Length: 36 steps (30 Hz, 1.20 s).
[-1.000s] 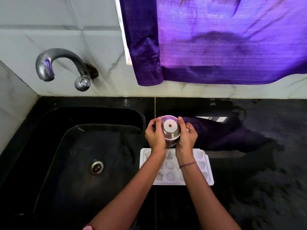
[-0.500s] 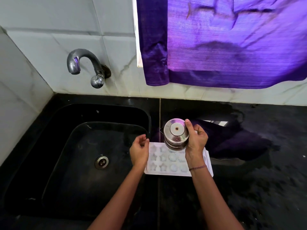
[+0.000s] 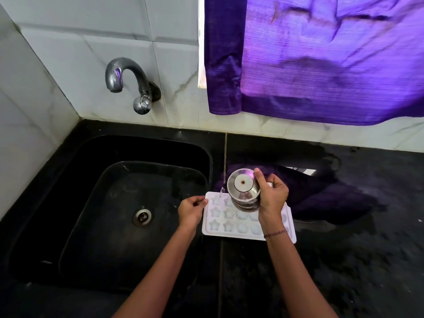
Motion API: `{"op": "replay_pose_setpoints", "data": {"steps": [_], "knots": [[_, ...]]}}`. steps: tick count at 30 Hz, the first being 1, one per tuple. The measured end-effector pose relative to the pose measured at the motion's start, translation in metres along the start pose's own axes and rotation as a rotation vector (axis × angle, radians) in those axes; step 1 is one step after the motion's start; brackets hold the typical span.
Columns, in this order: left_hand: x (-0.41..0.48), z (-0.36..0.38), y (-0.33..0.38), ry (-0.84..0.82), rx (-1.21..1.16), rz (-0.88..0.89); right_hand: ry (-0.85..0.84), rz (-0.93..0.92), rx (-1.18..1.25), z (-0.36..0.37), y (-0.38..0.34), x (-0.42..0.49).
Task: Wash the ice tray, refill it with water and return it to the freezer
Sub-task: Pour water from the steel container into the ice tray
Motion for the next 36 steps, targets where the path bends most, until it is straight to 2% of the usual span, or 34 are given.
{"op": "replay_pose_setpoints", "data": {"steps": [13,23,36], "knots": [[0.003,0.001,-0.003,-0.003,-0.030,-0.005,-0.013,-0.030,-0.036,0.004,-0.004,-0.001],[0.005,0.002,-0.007,-0.015,-0.076,-0.031,0.011,0.078,0.106,0.001,0.000,0.001],[0.007,0.002,-0.014,-0.037,-0.137,-0.075,0.037,0.040,0.073,-0.023,-0.001,0.006]]}}
Point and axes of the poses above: each hand's wrist, its own x-axis towards the middle knuckle, its own z-axis out of the palm, y = z × x, the point moved 4 cm from there along x, towards the middle knuckle
